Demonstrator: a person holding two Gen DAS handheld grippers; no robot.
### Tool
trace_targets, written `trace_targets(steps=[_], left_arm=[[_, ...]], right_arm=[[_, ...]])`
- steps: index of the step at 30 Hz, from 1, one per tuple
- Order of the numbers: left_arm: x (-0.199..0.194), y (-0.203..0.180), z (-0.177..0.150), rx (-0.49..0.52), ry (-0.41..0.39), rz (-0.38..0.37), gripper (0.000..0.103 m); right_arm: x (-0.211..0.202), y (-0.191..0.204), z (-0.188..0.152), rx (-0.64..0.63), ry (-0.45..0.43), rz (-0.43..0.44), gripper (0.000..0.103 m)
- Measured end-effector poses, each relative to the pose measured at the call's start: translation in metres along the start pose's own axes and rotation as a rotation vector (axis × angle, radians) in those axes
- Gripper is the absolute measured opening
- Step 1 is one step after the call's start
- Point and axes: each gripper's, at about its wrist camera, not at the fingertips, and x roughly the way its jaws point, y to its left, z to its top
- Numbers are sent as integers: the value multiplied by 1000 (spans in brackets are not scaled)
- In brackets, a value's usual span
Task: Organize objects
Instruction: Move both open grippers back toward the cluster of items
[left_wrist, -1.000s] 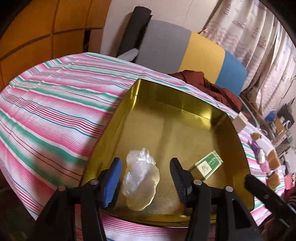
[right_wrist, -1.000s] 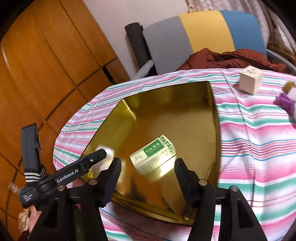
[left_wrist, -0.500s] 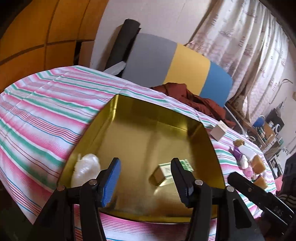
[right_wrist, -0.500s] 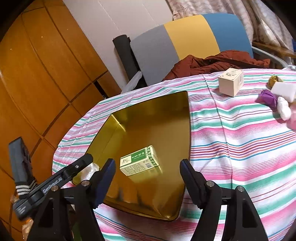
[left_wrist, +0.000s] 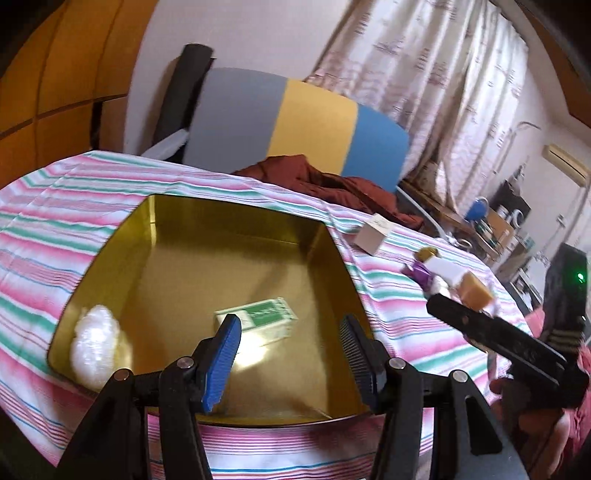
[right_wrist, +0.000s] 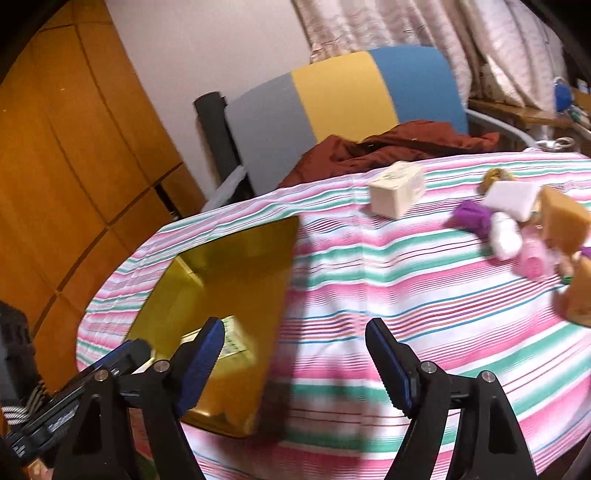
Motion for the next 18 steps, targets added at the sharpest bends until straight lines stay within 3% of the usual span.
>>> trace_targets(steps=[14,18], left_arm=[[19,-62,-4,54,54,-126,57],[27,-86,-9,99,83,-158,57]], right_arm=[[-44,-120,17,27,-80,-298,87],[-67,-163,17,64,-145,-403,88]])
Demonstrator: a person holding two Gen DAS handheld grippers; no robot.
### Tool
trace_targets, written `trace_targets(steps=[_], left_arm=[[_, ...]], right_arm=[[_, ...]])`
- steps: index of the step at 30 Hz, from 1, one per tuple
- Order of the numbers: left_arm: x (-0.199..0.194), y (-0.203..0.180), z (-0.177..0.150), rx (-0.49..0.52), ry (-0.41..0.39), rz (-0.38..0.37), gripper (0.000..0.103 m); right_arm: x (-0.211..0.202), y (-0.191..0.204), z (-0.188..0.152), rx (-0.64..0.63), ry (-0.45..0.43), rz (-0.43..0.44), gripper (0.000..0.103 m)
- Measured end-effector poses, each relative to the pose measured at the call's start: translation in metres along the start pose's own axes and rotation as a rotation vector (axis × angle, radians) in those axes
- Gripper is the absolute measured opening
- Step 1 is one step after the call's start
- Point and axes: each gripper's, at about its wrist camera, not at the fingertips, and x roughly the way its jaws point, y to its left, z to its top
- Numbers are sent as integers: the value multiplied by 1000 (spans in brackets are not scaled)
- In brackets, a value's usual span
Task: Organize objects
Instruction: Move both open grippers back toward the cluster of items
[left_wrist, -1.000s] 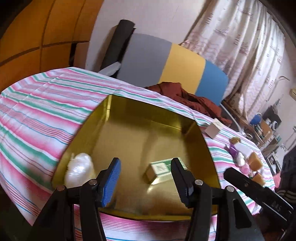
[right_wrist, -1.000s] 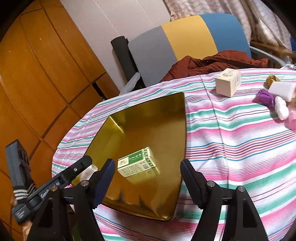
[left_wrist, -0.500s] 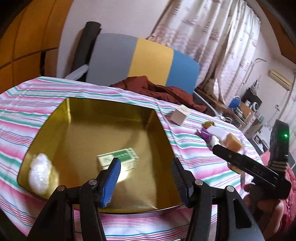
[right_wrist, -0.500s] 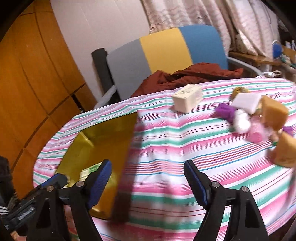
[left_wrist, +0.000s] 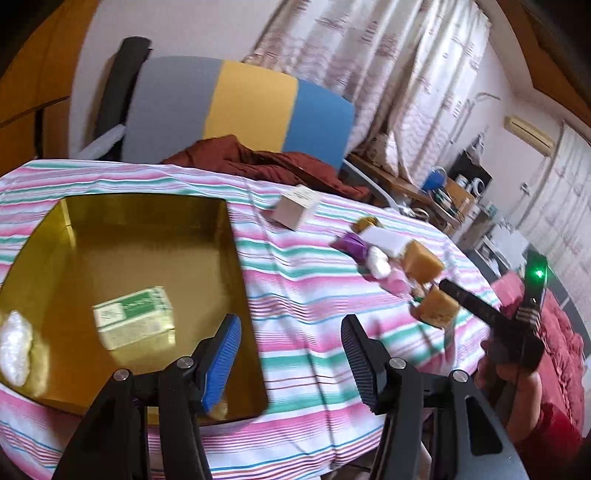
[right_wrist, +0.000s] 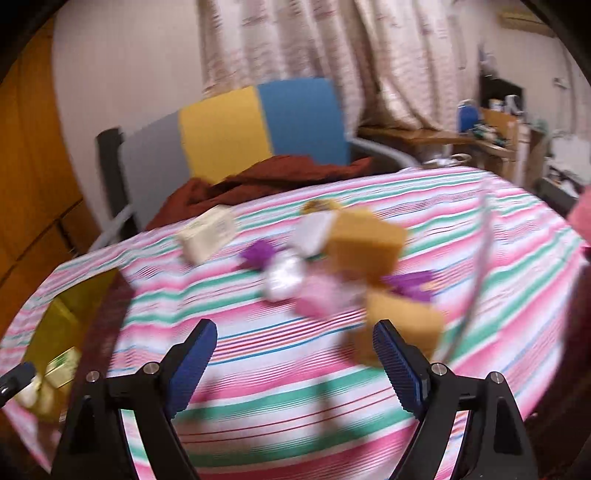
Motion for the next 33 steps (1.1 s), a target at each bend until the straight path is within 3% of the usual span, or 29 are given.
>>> trace_targets(steps=[4,10,14,19,22,24,26,28,30,33], left_arm=[[11,-18,-3,26,34,-28,57],[17,-30,-10,47,58,-35,57],[19,-31,-10,40,58,-27,57],[24,-32,-10,32,74,-12,57],[27,-33,-13,31,86,-13,57],[28,-35,-14,34,92,-18,57],[29,-36,-14,39,96,-22,57],[32,-39,-15,43,103,-29,57],[35,-42,-15,51,112,-37,57],[41,-51,-17,75,131,-46,57]], right_arm=[[1,-38,5,49,-62,-46,95],[32,-68,-1,124,18,-46,94],[27,-40,-9,71,13,51,94],[-5,17,-9,-91,-21,324,93],[-24,20,-7,-93,-90,339,93],[-26,7,-4,-42,-120,300,93],[-22,-15,-1,9,-127,199,93],[-9,-41,-1,43,-95,56,93],[9,-64,-2,70,-49,-29,89],[40,-87,2,81,27,-72,79]])
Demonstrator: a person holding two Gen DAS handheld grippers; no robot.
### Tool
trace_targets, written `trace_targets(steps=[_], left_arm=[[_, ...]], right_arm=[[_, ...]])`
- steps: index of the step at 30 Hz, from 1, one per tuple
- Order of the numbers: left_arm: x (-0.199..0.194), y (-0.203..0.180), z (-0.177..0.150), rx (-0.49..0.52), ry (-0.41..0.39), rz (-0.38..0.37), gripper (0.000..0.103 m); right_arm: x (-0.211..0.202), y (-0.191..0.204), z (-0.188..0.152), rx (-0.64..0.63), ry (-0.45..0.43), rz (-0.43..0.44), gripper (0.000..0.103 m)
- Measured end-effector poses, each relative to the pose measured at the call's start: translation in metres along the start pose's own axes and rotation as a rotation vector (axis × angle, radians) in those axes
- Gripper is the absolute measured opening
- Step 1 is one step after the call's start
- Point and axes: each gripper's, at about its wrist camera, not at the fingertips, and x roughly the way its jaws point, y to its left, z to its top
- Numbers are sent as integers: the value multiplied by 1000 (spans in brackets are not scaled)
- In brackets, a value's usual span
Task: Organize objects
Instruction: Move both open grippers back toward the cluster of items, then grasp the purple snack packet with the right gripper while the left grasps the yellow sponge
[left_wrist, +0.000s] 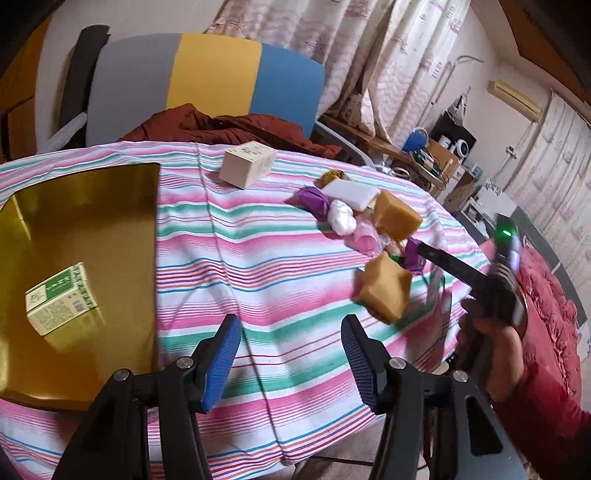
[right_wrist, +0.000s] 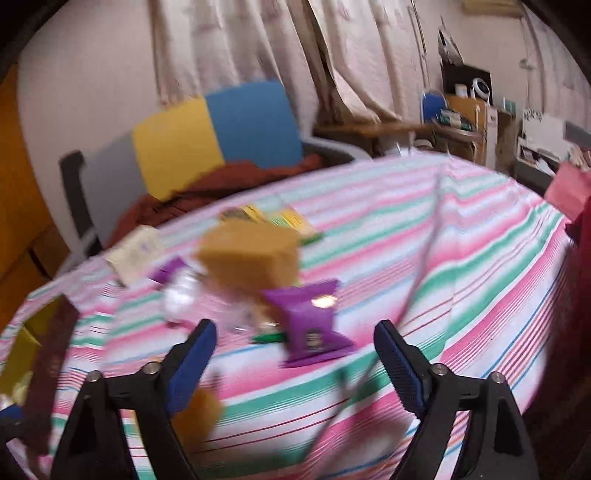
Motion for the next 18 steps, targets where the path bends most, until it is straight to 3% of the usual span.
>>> trace_targets(steps=[3,7,11,13,18], left_arm=[[4,-10,-1,34,17,-7,57],[10,-19,-1,55,33,-20,57],[21,-27,2,63,59,-44,57],[27,-31,5,75,65,-57,58],[45,-49,14,133,77,-87,67]], right_arm=[[23,-4,3,-13,40,-11,72],[35,-2,7,-25,40,-5,69],[46,2,6,-44,48,28,46],[48,1,3,-32,34,29,40],[40,-7,-7,21,-4,25,36]])
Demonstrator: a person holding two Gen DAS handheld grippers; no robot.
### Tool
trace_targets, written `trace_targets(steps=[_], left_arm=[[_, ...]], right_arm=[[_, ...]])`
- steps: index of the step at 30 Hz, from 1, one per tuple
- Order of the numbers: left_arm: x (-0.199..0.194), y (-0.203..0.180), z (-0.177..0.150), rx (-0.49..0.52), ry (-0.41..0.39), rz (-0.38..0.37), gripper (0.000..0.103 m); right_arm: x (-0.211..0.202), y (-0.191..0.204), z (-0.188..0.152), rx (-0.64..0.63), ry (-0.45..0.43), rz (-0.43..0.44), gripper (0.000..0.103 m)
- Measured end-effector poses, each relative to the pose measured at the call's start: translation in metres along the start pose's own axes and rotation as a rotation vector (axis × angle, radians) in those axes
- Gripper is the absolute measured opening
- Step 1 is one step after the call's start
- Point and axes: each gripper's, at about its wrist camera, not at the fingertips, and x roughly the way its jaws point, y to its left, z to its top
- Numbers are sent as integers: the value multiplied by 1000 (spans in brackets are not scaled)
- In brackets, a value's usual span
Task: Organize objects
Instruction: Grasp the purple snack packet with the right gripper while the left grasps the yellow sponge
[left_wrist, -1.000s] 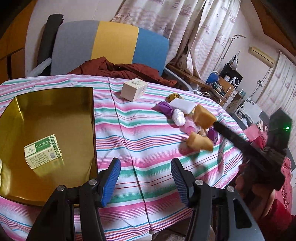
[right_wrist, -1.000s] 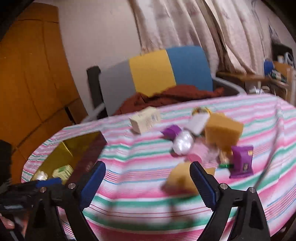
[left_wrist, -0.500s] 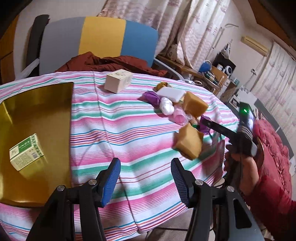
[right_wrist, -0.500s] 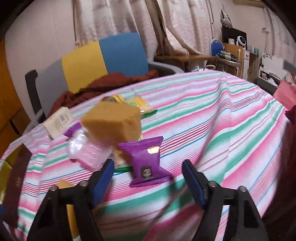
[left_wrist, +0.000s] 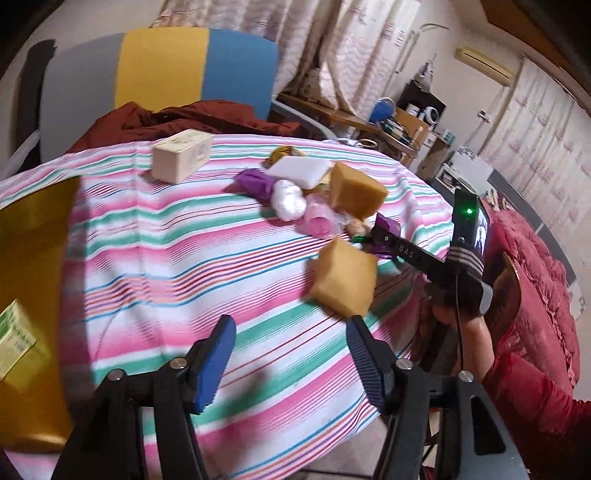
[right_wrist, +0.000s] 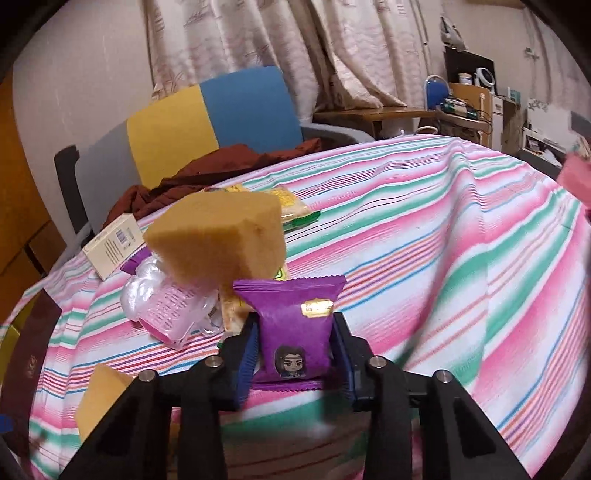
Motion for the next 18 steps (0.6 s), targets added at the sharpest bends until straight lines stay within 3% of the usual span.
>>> trace_targets(steps=[3,9,15,18], left_arm=[[19,-17,9,75,16,-26,74],[56,-49,24,219,42,-69,74],[97,-69,26,344,73,-9,74],[108,-67,26,356,66,1,74]], right_arm=[[-6,-8,-6,55,-31,-5,36],[-13,-16,-9,108,-68,-1,36],[-13,-15,-12,95,-69,2,36],[-12,-19,-14,117,-69,23,36]])
